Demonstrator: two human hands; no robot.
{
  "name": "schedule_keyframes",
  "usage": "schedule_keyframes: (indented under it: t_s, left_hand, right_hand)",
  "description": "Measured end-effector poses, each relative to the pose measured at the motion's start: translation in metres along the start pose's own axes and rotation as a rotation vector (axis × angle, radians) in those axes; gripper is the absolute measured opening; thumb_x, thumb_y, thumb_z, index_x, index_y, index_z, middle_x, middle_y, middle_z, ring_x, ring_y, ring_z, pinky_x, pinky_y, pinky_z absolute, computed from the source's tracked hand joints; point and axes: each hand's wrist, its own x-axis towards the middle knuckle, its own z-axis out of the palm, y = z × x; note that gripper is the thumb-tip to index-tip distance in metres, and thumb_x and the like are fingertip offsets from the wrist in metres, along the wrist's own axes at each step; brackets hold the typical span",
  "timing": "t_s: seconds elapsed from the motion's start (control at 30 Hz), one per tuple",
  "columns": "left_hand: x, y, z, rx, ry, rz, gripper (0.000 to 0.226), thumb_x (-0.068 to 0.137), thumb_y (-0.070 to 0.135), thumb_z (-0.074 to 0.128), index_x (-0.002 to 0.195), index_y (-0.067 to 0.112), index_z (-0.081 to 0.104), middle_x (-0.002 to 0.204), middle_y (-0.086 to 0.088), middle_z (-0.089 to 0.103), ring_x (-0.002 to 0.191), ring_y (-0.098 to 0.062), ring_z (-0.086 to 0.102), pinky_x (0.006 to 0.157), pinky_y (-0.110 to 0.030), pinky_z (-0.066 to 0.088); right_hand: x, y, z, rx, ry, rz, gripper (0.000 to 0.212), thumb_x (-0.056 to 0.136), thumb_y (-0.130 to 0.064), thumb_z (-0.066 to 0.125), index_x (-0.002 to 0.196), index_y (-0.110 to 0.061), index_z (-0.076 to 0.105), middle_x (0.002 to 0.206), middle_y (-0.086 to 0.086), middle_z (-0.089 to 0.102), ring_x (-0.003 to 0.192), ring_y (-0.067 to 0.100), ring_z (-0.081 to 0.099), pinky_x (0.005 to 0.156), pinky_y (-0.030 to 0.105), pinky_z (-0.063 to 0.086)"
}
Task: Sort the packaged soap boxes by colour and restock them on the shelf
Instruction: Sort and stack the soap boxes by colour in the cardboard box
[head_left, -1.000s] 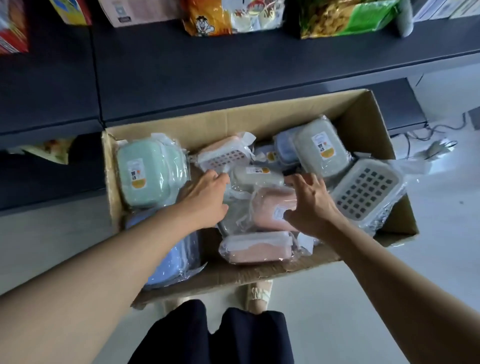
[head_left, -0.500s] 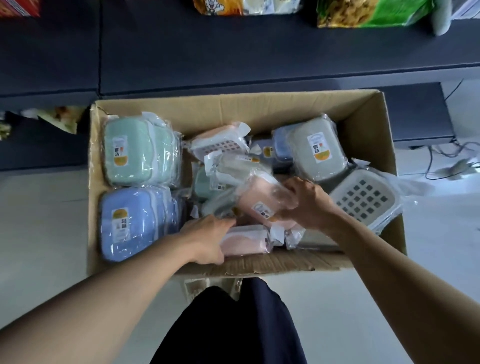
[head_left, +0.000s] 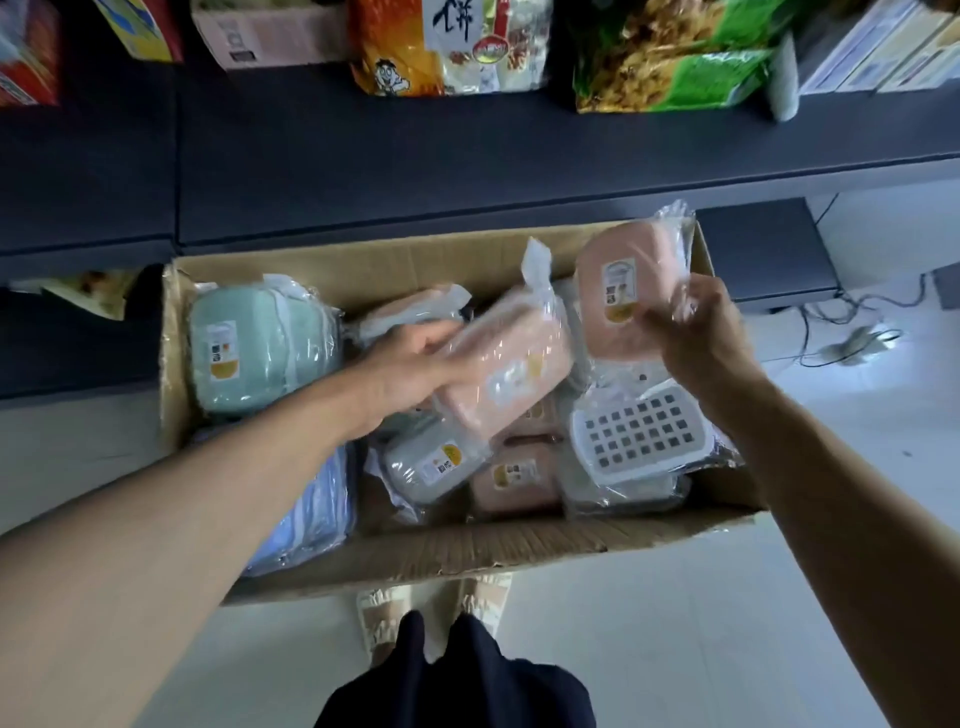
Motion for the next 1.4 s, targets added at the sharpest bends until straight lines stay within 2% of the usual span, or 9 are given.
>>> schedule_keyframes:
  t_s: [0.13, 0.33, 0.5, 0.63, 0.73, 0.9, 1.1, 1.23, 1.4]
  left_hand:
    - [0.037, 0.001, 0.023, -0.16, 0.073, -0.001, 0.037, 0.089, 0.022, 0.064, 0.124, 0.021, 0.056, 0.117, 0.0, 0.065, 0.096, -0.014, 0.063, 0.074, -0.032, 0.055]
    - [0.05, -0.021, 0.039, 0.454, 0.269, 0.039, 0.031, 0.091, 0.037, 0.058, 0.114, 0.017, 0.059, 0.113, -0.002, 0.065, 0.104, -0.025, 0.06, 0.09, -0.036, 0.049]
    - [0.033, -0.025, 0.017, 0.542, 0.262, 0.051, 0.042, 0.089, 0.027, 0.064, 0.128, 0.018, 0.053, 0.123, -0.004, 0.062, 0.111, -0.022, 0.058, 0.09, -0.027, 0.042]
    - [0.016, -0.054, 0.002, 0.668, 0.278, -0.116, 0.036, 0.085, 0.025, 0.067, 0.116, 0.015, 0.052, 0.124, -0.003, 0.058, 0.116, -0.023, 0.053, 0.087, -0.027, 0.039]
    - [0.014, -0.086, 0.011, 0.721, 0.137, -0.282, 0.055, 0.083, 0.029, 0.07, 0.128, 0.013, 0.044, 0.132, -0.007, 0.053, 0.12, -0.028, 0.051, 0.094, -0.033, 0.044]
    - [0.027, -0.126, 0.039, 0.578, 0.08, -0.275, 0.071, 0.079, 0.032, 0.073, 0.137, 0.016, 0.035, 0.134, -0.007, 0.051, 0.118, -0.027, 0.054, 0.094, -0.033, 0.046]
    - [0.038, -0.14, 0.043, 0.607, 0.003, -0.195, 0.098, 0.064, 0.034, 0.084, 0.141, 0.019, 0.024, 0.145, -0.01, 0.028, 0.132, -0.03, 0.036, 0.108, -0.043, 0.036]
    - [0.034, -0.141, 0.052, 0.755, -0.101, -0.139, 0.115, 0.057, 0.045, 0.086, 0.144, 0.023, 0.016, 0.147, -0.009, 0.02, 0.137, -0.031, 0.03, 0.109, -0.045, 0.034]
    - [0.031, -0.147, 0.073, 1.032, 0.033, 0.046, 0.114, 0.059, 0.045, 0.082, 0.142, 0.022, 0.008, 0.139, -0.013, 0.035, 0.125, -0.032, 0.043, 0.103, -0.046, 0.035]
  right_hand:
    - [0.01, 0.002, 0.003, -0.099, -0.002, 0.108, 0.053, 0.083, -0.045, 0.054, 0.124, -0.012, 0.047, 0.121, 0.013, 0.047, 0.103, 0.028, 0.052, 0.09, 0.046, 0.047]
    - [-0.017, 0.005, 0.006, -0.445, 0.19, -0.223, 0.059, 0.085, -0.018, 0.059, 0.137, -0.011, 0.033, 0.135, 0.019, 0.029, 0.124, 0.035, 0.028, 0.106, 0.043, 0.028]
    - [-0.06, 0.001, 0.033, -0.514, 0.172, -0.511, 0.053, 0.079, -0.009, 0.064, 0.129, -0.008, 0.046, 0.127, 0.025, 0.041, 0.111, 0.04, 0.041, 0.087, 0.051, 0.046]
    - [-0.081, 0.008, 0.068, -0.484, -0.066, -0.603, 0.038, 0.073, 0.003, 0.066, 0.11, 0.0, 0.059, 0.109, 0.021, 0.05, 0.094, 0.034, 0.048, 0.07, 0.047, 0.049]
    - [-0.085, 0.013, 0.091, -0.539, -0.155, -0.634, 0.059, 0.059, 0.004, 0.073, 0.116, 0.001, 0.058, 0.112, 0.026, 0.052, 0.095, 0.04, 0.052, 0.071, 0.045, 0.05]
    - [-0.067, 0.009, 0.113, -0.511, -0.075, -0.545, 0.078, 0.068, -0.02, 0.073, 0.136, -0.003, 0.04, 0.133, 0.027, 0.036, 0.116, 0.041, 0.038, 0.095, 0.048, 0.039]
    - [-0.049, -0.006, 0.144, -0.428, -0.196, -0.237, 0.108, 0.061, -0.056, 0.073, 0.144, -0.031, 0.009, 0.146, 0.017, 0.013, 0.132, 0.037, 0.025, 0.106, 0.046, 0.032]
    - [-0.041, -0.012, 0.15, -0.5, -0.115, -0.221, 0.102, 0.062, -0.044, 0.072, 0.142, -0.017, 0.014, 0.135, 0.013, 0.026, 0.123, 0.035, 0.034, 0.101, 0.042, 0.035]
    - [-0.027, -0.019, 0.146, -0.445, -0.198, -0.139, 0.092, 0.069, -0.031, 0.067, 0.143, -0.02, 0.014, 0.13, 0.015, 0.029, 0.122, 0.037, 0.032, 0.1, 0.041, 0.034]
